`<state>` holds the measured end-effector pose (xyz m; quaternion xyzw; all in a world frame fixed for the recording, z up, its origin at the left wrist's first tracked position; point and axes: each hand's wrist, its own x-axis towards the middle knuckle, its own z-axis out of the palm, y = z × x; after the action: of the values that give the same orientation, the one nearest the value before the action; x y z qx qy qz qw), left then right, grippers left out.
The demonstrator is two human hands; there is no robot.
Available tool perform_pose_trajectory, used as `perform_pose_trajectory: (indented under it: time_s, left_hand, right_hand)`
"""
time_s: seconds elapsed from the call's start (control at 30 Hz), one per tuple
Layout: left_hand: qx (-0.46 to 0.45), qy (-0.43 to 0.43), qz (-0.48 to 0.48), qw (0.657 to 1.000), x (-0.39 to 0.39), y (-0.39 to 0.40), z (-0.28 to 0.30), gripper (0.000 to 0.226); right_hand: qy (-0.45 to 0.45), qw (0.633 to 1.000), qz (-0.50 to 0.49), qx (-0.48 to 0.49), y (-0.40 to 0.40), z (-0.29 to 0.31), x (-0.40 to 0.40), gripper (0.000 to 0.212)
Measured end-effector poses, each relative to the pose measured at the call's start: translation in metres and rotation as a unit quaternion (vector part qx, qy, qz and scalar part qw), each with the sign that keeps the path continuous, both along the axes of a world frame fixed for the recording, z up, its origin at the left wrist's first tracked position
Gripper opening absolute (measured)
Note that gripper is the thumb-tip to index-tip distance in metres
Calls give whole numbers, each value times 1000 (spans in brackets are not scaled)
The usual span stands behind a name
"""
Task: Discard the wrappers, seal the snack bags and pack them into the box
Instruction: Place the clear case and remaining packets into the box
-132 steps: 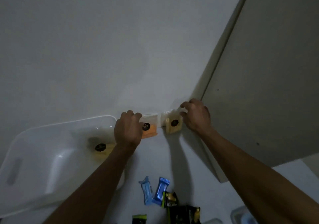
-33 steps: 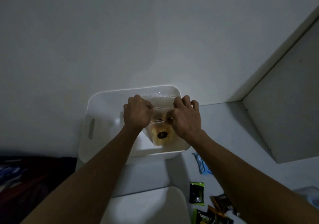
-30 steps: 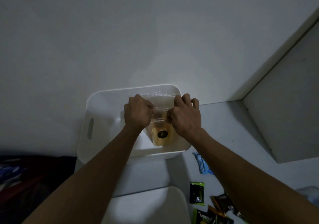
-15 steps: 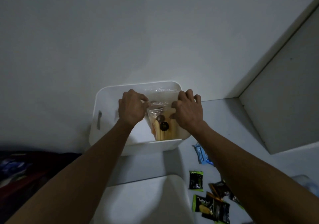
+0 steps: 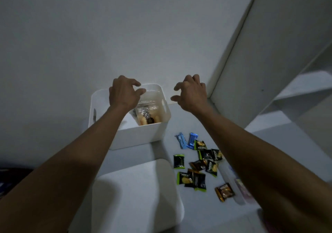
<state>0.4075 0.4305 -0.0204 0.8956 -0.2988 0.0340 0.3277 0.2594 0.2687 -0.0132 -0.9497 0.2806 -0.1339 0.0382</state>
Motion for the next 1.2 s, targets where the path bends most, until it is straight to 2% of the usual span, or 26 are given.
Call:
perform_pose_trajectory:
  time_s: [0.2,0.37,0.5,0.7,0.87,1.0,1.07,1.2]
  left_hand:
    - [-36,-17,-38,998,-60,-29,20,38]
    - [-74,-3,-77,994,-127,-70,14,40]
    - [-88,21,-95,991,-197,-116,-7,42]
    - [-99,114,-96,984,-325,-190,-74,52]
    - [-48,191,-80,977,-423,-224,-141,61]
    - [-5,86,-106,991,-475,-235,-188,56]
    - [40,95,-109,989,-487,-244,-201,58]
    - [120,127,-40,984,-511,-260,-221,75]
  right_hand:
    - [-43,998,-31,41,-31,27,-80,36]
    - [-97,991,-45,84,-71,24,-160,29]
    - [-116,984,-71,119,-122,7,-236,30]
    - [-120,965,-120,198,-201,-54,-344,35]
    - [-93,934,-171,298,-233,-129,-409,46]
    - [-87,908,-180,368,-231,-179,-439,57]
    - [-81,899,-174,395,-228,-199,-449,59]
    - [-100,875,-140,452,-225,-228,-457,59]
